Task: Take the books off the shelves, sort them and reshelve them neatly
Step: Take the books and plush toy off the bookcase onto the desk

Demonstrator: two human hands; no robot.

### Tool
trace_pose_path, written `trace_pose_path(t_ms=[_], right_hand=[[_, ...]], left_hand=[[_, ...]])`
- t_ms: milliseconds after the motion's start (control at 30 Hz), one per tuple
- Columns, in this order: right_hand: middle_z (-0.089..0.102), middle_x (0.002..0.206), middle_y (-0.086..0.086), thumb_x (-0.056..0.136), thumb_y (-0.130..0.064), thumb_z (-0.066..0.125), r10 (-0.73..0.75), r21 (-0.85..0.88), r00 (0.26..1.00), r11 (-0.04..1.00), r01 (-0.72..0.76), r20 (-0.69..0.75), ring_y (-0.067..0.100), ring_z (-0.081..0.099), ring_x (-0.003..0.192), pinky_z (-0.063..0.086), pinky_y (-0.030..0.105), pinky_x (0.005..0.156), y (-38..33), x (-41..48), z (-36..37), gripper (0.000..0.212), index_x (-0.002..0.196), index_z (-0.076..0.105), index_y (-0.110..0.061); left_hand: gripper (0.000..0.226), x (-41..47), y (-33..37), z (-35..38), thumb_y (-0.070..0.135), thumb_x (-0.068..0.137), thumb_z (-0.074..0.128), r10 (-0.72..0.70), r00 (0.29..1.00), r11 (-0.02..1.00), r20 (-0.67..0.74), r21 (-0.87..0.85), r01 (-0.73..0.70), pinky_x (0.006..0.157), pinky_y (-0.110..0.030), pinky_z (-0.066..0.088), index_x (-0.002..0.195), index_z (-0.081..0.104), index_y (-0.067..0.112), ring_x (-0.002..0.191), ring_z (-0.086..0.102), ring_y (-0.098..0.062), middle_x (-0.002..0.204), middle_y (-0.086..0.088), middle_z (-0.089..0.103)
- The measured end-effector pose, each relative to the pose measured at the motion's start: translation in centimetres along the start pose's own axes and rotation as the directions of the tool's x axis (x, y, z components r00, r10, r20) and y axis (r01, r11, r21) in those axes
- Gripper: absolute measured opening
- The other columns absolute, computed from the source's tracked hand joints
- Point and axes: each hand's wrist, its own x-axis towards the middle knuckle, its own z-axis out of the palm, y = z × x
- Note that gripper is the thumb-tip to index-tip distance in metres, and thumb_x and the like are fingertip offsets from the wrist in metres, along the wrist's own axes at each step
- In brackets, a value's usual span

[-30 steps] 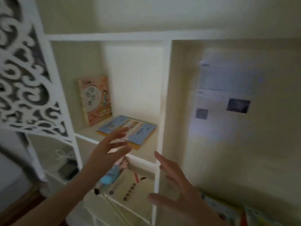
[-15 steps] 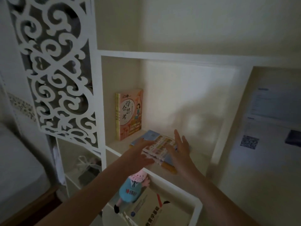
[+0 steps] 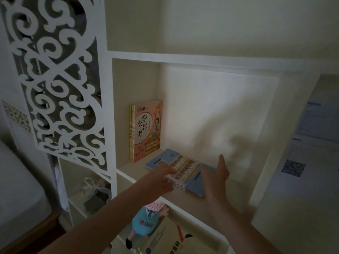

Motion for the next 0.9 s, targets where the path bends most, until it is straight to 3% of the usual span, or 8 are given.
trace_pose_path(t_ms=[100,167,267,400,567,667,767,900], right_hand=[[0.018,0.154,0.002,0.096,-0.008,0.051,-0.052,0.119,0.998,0.992,0.049,0.018,0.025,0.04,0.132,0.049,0.027,0.08,-0.1,-0.4,0.9,0.065,0.149,0.023,-0.031],[0.017,0.152,-0.004,0.093,-0.003,0.054,-0.113,0.145,0.991,0.984,0.102,0.073,0.021,0.036,0.135,0.053,0.018,0.071,-0.4,-0.8,2.3,0.068,0.146,0.026,-0.036],[-0.001,0.158,-0.005,0.092,-0.01,0.057,-0.138,-0.007,0.983,0.99,0.14,0.119,0.021,0.011,0.146,0.044,0.037,0.102,-0.3,-0.7,3.8,0.074,0.147,0.019,-0.041],[0.004,0.156,-0.001,0.092,-0.017,0.059,0.042,0.024,0.997,0.999,-0.044,0.062,0.034,0.032,0.136,0.047,0.053,0.097,0.7,0.7,3.5,0.071,0.149,0.02,-0.036],[0.021,0.145,0.002,0.089,-0.015,0.062,0.22,0.17,0.974,0.959,-0.226,0.053,0.038,0.049,0.117,0.05,0.057,0.089,0.9,2.3,3.7,0.069,0.147,0.027,-0.025],[0.043,0.119,0.005,0.066,-0.018,0.071,0.285,0.304,0.958,0.909,-0.284,0.042,0.034,0.06,0.091,0.057,0.046,0.069,2.0,3.5,3.6,0.055,0.114,0.045,-0.028],[0.053,0.092,0.01,0.087,-0.004,0.055,0.283,0.458,0.959,0.853,-0.252,0.001,0.022,0.056,0.074,0.052,0.045,0.073,2.1,3.4,2.7,0.014,0.097,0.049,-0.011],[0.053,0.077,0.008,0.09,0.004,0.044,0.138,0.564,0.984,0.807,-0.176,0.11,0.014,0.059,0.059,0.051,0.023,0.05,0.6,1.8,1.9,0.011,0.087,0.047,-0.007]], left_hand=[[0.082,0.9,-0.5,-0.3,0.017,0.078,0.072,-0.031,0.999,1.0,0.029,-0.003,0.031,0.099,-0.034,0.045,0.141,0.022,0.032,0.12,0.048,-0.023,0.135,-0.007,0.045],[0.098,1.2,-1.1,-0.7,0.027,0.072,0.077,-0.097,0.995,0.973,-0.012,0.209,0.098,0.111,-0.044,0.032,0.144,0.012,0.039,0.134,0.033,-0.029,0.15,-0.01,0.025],[0.101,1.4,-2.4,-0.8,0.04,0.074,0.075,0.102,0.987,0.722,-0.123,0.692,0.012,0.115,-0.05,0.014,0.146,0.004,0.044,0.142,-0.001,-0.032,0.154,-0.008,-0.01],[0.105,3.5,-2.5,-2.4,0.057,0.055,0.081,0.53,0.829,0.289,0.18,0.881,-0.375,0.094,-0.059,0.045,0.143,0.03,0.03,0.13,0.045,-0.031,0.145,-0.002,0.039],[0.062,6.7,-3.0,-3.3,0.058,0.078,0.05,0.522,0.743,-0.032,0.418,0.881,-0.473,0.072,-0.043,0.058,0.131,0.044,0.027,0.107,0.064,-0.025,0.132,-0.003,0.053],[0.049,7.1,-3.2,-3.8,0.046,0.085,0.041,0.515,0.659,-0.149,0.548,0.814,-0.561,0.069,-0.033,0.057,0.127,0.054,0.026,0.098,0.068,-0.02,0.12,-0.005,0.065],[0.064,6.3,-3.5,-3.7,0.033,0.065,0.082,0.621,0.483,-0.169,0.617,0.707,-0.687,0.059,-0.024,0.056,0.122,0.057,0.022,0.086,0.07,-0.014,0.113,-0.003,0.068],[0.079,7.2,-4.2,-3.4,0.025,0.062,0.084,0.694,0.6,0.006,0.398,0.83,-0.557,0.057,-0.029,0.058,0.131,0.045,0.022,0.095,0.069,-0.018,0.127,-0.005,0.06]])
